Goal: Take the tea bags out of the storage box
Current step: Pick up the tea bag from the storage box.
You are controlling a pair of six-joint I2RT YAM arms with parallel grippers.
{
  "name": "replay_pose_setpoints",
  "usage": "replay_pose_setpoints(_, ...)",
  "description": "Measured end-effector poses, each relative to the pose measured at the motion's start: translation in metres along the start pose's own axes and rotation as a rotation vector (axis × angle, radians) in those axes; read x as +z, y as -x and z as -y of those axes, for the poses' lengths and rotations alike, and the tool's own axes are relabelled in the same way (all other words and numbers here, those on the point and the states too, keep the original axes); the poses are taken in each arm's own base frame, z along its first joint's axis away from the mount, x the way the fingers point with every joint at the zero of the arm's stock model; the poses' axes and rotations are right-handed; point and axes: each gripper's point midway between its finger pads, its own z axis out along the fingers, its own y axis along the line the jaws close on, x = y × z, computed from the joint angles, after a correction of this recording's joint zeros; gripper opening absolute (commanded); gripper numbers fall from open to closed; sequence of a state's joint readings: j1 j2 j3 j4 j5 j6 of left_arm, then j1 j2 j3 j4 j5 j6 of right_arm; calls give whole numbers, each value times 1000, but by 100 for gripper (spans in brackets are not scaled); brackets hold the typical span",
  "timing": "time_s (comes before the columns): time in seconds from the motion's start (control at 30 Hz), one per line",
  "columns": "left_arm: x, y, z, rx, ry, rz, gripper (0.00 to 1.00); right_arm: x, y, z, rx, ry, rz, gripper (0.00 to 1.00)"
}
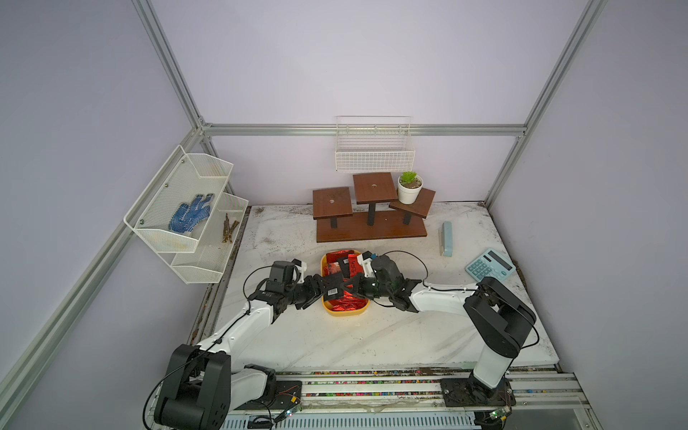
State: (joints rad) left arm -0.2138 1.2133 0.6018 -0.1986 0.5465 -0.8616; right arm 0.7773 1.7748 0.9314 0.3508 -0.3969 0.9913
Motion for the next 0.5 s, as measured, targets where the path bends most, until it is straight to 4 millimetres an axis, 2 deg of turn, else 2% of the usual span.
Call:
replay_pose_setpoints(0.13, -3, 0, 2, -8, -4, 7, 73, 0, 1, -5, -6, 23, 0, 0)
replay_pose_setpoints(0.27, -14, 1, 9, 4, -12, 37, 74, -7, 2, -14, -14, 46, 3, 0)
replay_pose_setpoints(0.43, -28, 2, 17, 16, -8, 67, 74, -26, 14, -38, -35, 106, 29, 0)
replay_pose_setpoints(0.5, -33, 4, 21, 22, -10, 81, 74, -39, 23, -46, -41, 130, 54, 0)
